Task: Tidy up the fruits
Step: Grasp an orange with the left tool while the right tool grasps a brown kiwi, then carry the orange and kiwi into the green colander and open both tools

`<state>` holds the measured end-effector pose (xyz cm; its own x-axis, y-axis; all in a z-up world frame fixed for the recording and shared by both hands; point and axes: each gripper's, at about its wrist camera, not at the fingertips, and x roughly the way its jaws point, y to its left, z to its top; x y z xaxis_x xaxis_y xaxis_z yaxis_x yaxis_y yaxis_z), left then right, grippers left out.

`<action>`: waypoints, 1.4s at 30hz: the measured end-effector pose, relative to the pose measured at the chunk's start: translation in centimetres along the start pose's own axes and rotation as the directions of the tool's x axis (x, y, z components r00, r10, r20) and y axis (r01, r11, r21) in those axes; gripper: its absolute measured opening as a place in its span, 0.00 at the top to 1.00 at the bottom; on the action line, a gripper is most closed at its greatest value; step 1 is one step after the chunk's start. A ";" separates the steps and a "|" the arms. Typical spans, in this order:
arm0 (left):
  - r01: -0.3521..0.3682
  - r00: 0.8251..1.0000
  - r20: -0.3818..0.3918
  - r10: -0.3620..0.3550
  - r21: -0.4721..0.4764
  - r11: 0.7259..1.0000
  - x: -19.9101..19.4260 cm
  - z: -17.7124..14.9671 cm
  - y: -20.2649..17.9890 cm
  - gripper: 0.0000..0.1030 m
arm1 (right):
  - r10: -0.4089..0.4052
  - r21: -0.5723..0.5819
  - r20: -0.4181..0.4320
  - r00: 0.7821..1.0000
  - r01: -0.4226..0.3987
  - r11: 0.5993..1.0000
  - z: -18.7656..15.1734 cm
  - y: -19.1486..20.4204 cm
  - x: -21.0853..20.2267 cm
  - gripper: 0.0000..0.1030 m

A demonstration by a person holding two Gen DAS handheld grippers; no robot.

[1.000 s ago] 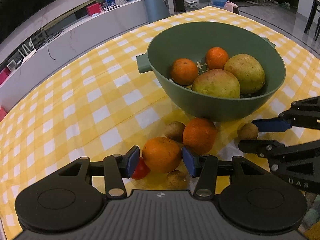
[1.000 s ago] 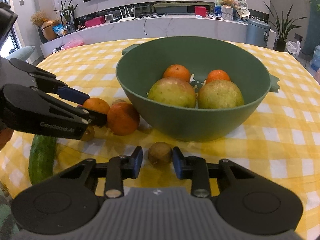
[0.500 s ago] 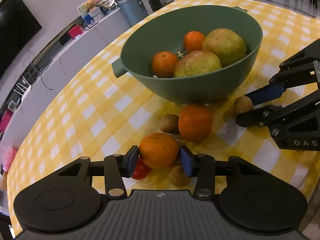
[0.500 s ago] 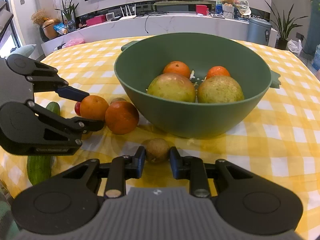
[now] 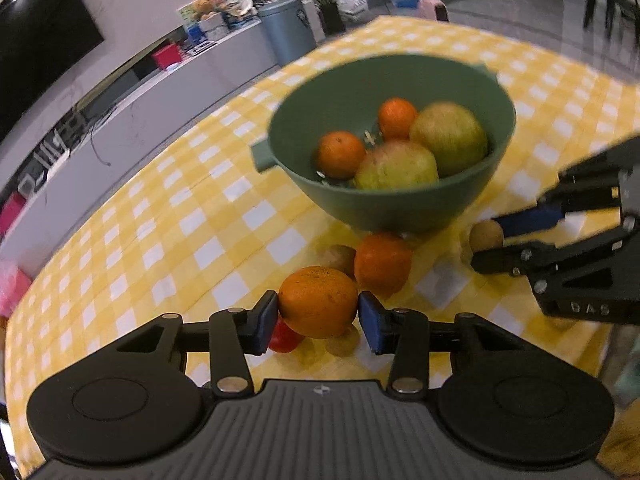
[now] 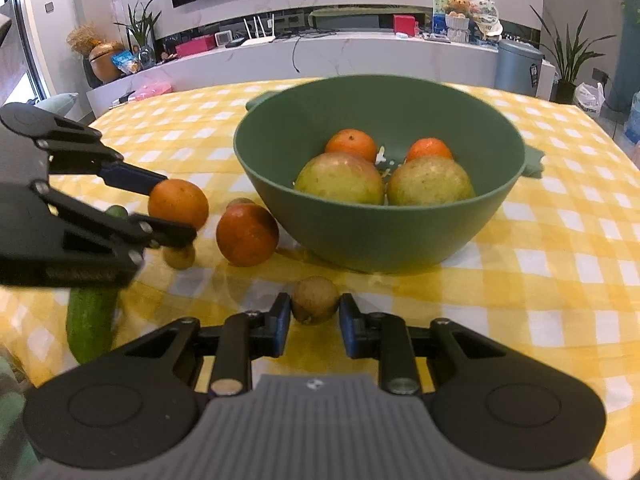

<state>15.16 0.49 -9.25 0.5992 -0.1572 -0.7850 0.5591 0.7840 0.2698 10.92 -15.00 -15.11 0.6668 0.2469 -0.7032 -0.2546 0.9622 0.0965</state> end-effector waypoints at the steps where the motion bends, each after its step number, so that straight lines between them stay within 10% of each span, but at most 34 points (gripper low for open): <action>1: 0.002 1.000 0.006 -0.002 -0.018 1.000 -0.6 0.2 0.4 0.52 | 0.002 0.001 0.005 1.000 -0.002 1.000 0.1 0.0 -0.3 0.78; 16: 0.083 0.993 0.103 -0.059 -0.247 0.965 -7.6 4.3 5.0 0.52 | 0.033 -0.001 0.147 0.989 -0.033 0.999 2.2 -1.2 -5.6 0.78; 28: 0.269 0.963 0.095 -0.254 -0.436 0.858 -3.5 8.5 4.0 0.52 | 0.052 -0.042 0.193 0.980 -0.044 0.998 6.0 -3.6 -6.1 0.78; 42: 0.129 0.983 -0.072 -0.171 -0.392 0.911 3.1 11.1 1.5 0.52 | 0.043 -0.135 0.059 0.997 -0.035 0.990 8.4 -6.1 0.2 0.78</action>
<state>24.19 -5.50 -5.11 0.4521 -0.2449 -0.8577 0.3623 0.9291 -0.0744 18.49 -19.86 -9.86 0.6953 0.2942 -0.6557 -0.3697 0.9288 0.0247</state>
